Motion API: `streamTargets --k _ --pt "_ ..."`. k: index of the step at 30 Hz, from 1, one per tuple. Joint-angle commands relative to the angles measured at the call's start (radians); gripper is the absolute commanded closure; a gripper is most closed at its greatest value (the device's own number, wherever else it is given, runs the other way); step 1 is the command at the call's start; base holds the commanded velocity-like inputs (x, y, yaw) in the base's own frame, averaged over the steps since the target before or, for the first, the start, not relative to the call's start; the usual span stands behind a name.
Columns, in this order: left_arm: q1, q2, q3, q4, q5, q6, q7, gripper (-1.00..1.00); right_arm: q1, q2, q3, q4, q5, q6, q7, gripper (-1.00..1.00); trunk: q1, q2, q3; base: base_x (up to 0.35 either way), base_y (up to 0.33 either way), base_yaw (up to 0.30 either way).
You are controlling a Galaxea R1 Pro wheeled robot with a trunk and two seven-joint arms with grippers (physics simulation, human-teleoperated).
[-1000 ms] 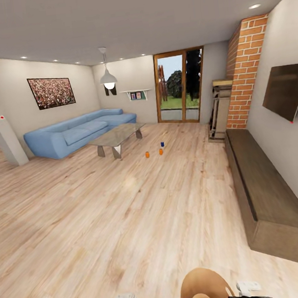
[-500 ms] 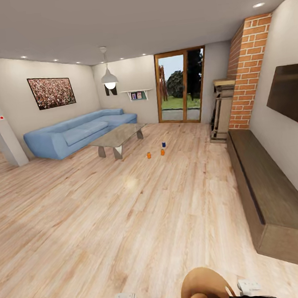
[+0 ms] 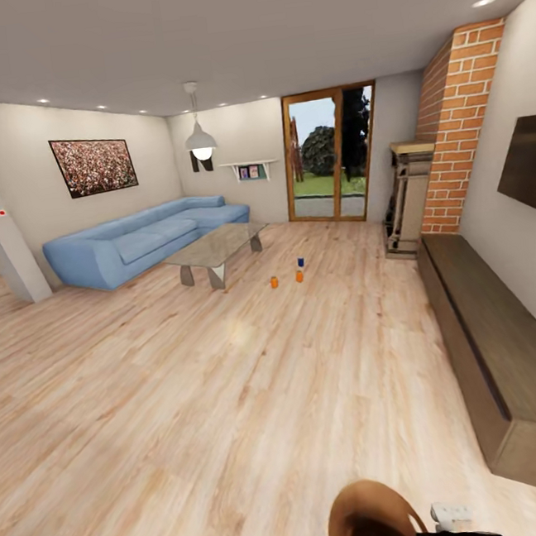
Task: Put the three can of soda from the living room inside the tash can in the kitchen.
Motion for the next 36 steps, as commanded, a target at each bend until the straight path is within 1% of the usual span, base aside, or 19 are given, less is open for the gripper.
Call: streamTargets --k 1,5,9,26,30,36 --pt "0.0 0.0 -0.001 0.002 0.0 -0.002 0.0 -1.0 0.0 0.0 -0.001 -0.001 -0.012 0.001 0.008 1.0 0.0 0.0 0.0 0.287 0.182 0.0" --pt "0.0 -0.002 -0.002 0.005 -0.001 -0.009 0.006 -1.0 0.0 0.001 0.001 -0.001 -0.01 0.002 0.008 1.0 0.0 0.0 0.0 0.303 0.143 0.0" --pt "-0.001 -0.002 -0.002 0.004 0.0 -0.013 0.01 -1.0 0.0 0.001 0.004 -0.001 -0.008 0.001 0.007 1.0 0.0 0.0 0.0 0.316 -0.063 0.0" --pt "-0.001 -0.002 -0.001 0.004 0.0 -0.015 0.014 -1.0 0.0 0.001 0.006 -0.001 -0.007 0.001 0.008 1.0 0.0 0.0 0.0 0.263 -0.22 0.0" --pt "-0.001 -0.002 -0.001 0.005 0.0 -0.016 0.014 -1.0 0.0 0.001 0.006 -0.001 -0.007 0.001 0.008 1.0 0.0 0.0 0.0 0.279 0.022 0.0" --pt "-0.001 -0.002 -0.001 0.005 0.0 -0.016 0.014 -1.0 0.0 0.001 0.006 -0.001 -0.007 0.001 0.008 1.0 0.0 0.0 0.0 0.296 0.145 0.0"
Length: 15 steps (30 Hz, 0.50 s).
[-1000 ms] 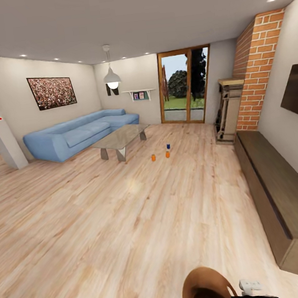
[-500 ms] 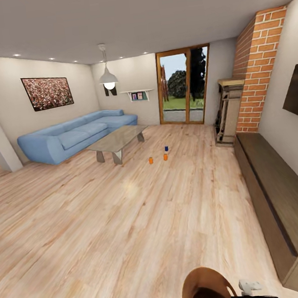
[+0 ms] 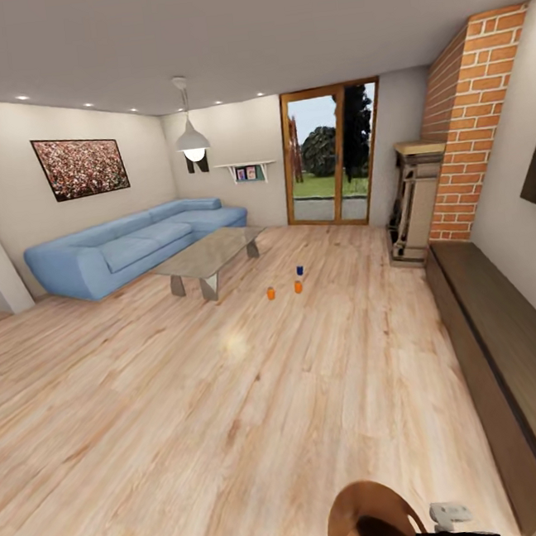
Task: Put the three can of soda from the living room inside the tash can in the kitchen.
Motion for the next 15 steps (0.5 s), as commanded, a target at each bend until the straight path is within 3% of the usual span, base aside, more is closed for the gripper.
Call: streamTargets --k 1,15 --pt "0.0 0.0 0.0 0.0 0.0 0.0 0.0 -1.0 -0.001 0.0 -0.001 -0.001 -0.011 0.001 0.008 1.0 0.0 0.0 0.0 0.299 0.173 0.0" --pt "0.0 0.0 0.0 0.002 0.0 0.0 0.0 -1.0 -0.001 0.0 -0.001 -0.001 -0.011 0.001 0.008 1.0 0.0 0.0 0.0 0.3 0.188 0.0"
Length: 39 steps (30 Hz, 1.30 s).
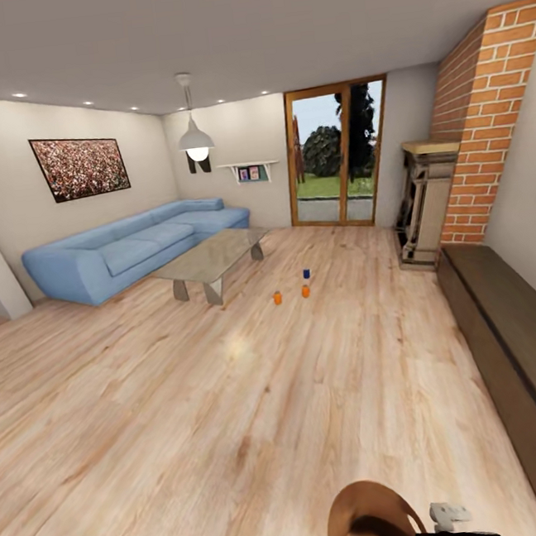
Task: Put the three can of soda from the living room inside the tash can in the kitchen.
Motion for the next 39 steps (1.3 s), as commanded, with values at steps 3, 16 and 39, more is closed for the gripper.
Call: streamTargets --k 3,16,39 --pt "0.0 0.0 0.0 -0.001 0.0 0.0 0.0 -1.0 0.0 0.001 -0.001 -0.001 -0.012 0.001 0.008 1.0 0.0 0.0 0.0 0.3 0.187 -0.019" --pt "0.0 0.0 0.0 -0.001 0.001 0.0 0.0 -1.0 0.0 0.002 0.001 -0.001 -0.009 0.001 0.009 1.0 0.0 0.0 0.0 0.306 0.157 -0.119" --pt "0.0 0.0 0.0 -0.002 0.001 0.0 0.0 -1.0 0.0 0.002 0.001 -0.001 -0.01 0.001 0.009 1.0 0.0 0.0 0.0 0.298 0.183 -0.114"
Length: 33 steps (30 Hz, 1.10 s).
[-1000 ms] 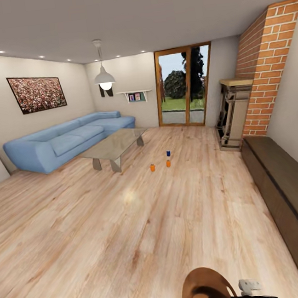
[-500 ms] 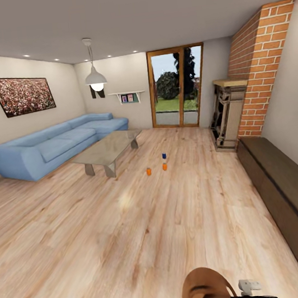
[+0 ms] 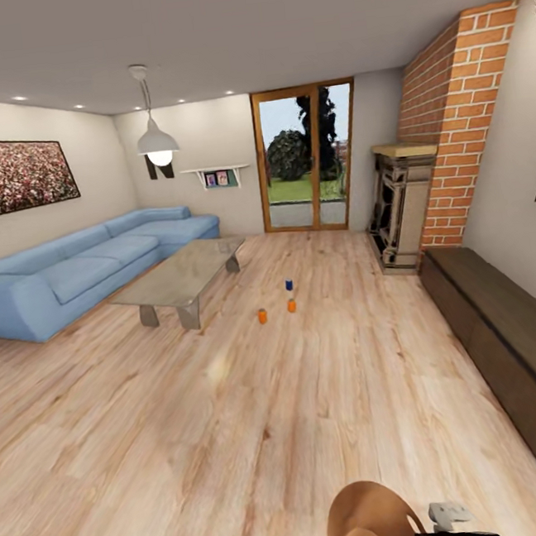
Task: Put the three can of soda from the living room inside the tash can in the kitchen.
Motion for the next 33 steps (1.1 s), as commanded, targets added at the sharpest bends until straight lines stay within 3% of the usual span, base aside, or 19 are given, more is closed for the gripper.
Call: streamTargets --k 1,17,33 --pt "0.0 0.0 0.0 0.0 0.0 0.0 0.0 -1.0 0.0 0.0 -0.001 -0.001 -0.013 0.001 0.008 1.0 0.0 0.0 0.0 0.286 0.207 -0.187" --pt "0.0 0.0 0.0 0.0 0.0 0.0 0.0 -1.0 0.0 -0.001 -0.001 -0.001 -0.013 0.0 0.009 1.0 0.0 0.0 0.0 0.249 0.242 -0.233" --pt "0.0 0.0 0.0 0.003 0.001 0.0 0.0 -1.0 0.0 0.0 -0.001 -0.001 -0.013 0.0 0.008 1.0 0.0 0.0 0.0 0.148 0.292 -0.084"
